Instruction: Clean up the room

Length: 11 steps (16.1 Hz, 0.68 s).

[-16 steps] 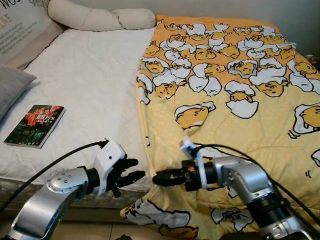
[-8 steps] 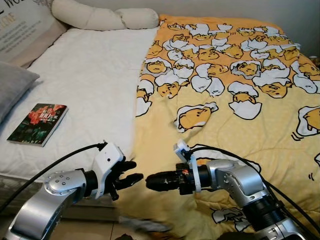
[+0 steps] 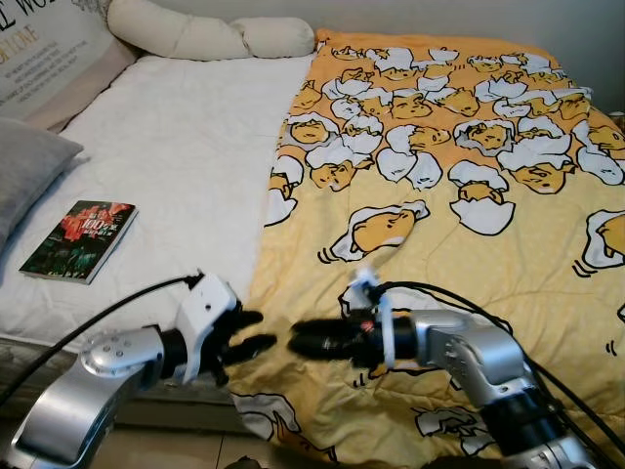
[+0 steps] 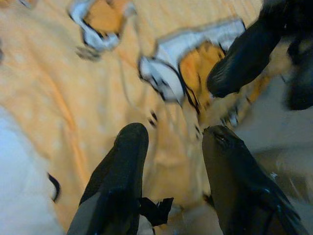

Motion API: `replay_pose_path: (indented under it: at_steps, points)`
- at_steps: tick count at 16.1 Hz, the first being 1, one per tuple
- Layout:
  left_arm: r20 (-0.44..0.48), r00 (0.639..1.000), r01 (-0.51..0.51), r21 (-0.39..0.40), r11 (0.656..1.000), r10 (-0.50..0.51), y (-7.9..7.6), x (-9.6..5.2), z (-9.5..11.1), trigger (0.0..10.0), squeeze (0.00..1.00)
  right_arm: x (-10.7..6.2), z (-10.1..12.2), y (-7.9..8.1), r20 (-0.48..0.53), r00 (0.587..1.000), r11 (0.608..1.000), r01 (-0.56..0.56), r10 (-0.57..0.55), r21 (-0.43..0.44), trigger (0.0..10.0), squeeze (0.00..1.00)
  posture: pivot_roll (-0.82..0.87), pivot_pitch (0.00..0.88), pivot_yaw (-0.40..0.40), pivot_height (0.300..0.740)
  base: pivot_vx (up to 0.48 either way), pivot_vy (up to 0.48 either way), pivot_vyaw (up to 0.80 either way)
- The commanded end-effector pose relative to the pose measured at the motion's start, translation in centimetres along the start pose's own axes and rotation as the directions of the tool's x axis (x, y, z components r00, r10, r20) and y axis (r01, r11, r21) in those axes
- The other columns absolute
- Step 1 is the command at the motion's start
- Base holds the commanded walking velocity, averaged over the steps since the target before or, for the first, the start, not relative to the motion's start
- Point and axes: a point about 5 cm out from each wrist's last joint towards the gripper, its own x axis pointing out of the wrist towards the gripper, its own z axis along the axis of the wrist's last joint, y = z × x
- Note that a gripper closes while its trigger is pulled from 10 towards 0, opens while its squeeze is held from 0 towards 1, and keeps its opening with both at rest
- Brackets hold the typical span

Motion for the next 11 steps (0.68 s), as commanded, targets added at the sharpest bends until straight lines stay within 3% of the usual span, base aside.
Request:
replay_pose_path:
  at_steps: [1, 2, 3, 4, 5, 7, 8, 11]
  points:
    - [0.029, 0.999, -0.032, 0.004, 0.999, 0.032, 0.5, -0.2, 0.5, 10.0, 0.0, -0.7, 0.4, -0.3, 0.023, 0.997, 0.997, 0.07, -0.069, -0.037, 10.0, 1.0, 0.06, 0.0, 0.032, 0.74, 0.0, 0.0, 0.0]
    - [0.08, 0.991, -0.112, 0.007, 0.994, 0.111, 1.1, 0.5, 1.0, 10.0, 0.0, -1.9, 0.1, -1.5, 0.047, 0.968, 0.965, 0.249, -0.246, -0.077, 10.0, 1.0, 0.06, 0.0, 0.019, 0.74, 0.0, 0.0, 0.0]
    - [0.109, 0.981, -0.165, 0.007, 0.986, 0.163, 1.3, 1.2, 1.2, 10.0, 0.0, -3.0, -0.1, -2.6, 0.088, 0.914, 0.912, 0.402, -0.395, -0.084, 10.0, 0.08, 0.05, 0.0, 0.014, 0.74, 0.0, 0.0, 0.0]
    - [0.132, 0.97, -0.204, -0.005, 0.979, 0.203, 1.4, 1.8, 1.3, 10.0, 0.0, -4.1, -0.4, -3.6, 0.107, 0.847, 0.844, 0.53, -0.522, -0.078, 10.0, 0.0, 0.04, 0.0, 0.014, 0.74, 0.0, 0.0, 0.0]
    - [0.16, 0.954, -0.253, -0.023, 0.967, 0.253, 1.4, 2.5, 1.5, 10.0, 0.0, -5.4, -0.6, -4.6, 0.129, 0.743, 0.74, 0.668, -0.657, -0.084, 10.0, 0.0, 0.03, 0.0, 0.013, 0.74, 0.0, 0.0, 0.0]
    - [0.229, 0.913, -0.333, -0.06, 0.941, 0.338, 1.5, 3.2, 2.3, 10.0, 0.0, -7.1, -1.0, -5.2, 0.162, 0.601, 0.602, 0.797, -0.783, -0.049, 10.0, 0.0, 0.01, 0.0, 0.017, 0.74, 0.0, 0.0, 0.0]
    - [0.257, 0.882, -0.378, -0.117, 0.919, 0.395, 1.6, 3.5, 2.7, 10.0, 0.0, -7.8, -1.3, -5.1, 0.191, 0.512, 0.516, 0.856, -0.838, -0.03, 10.0, 0.0, -0.01, 0.0, 0.02, 0.74, 0.0, 0.0, 0.0]
    - [0.262, 0.853, -0.426, -0.151, 0.892, 0.452, 1.4, 3.9, 2.6, 10.0, 0.0, -7.8, -1.6, -4.5, 0.242, 0.399, 0.396, 0.916, -0.884, -0.066, 10.0, 0.0, -0.01, 0.0, 0.013, 0.74, 0.0, 0.099, 0.0]
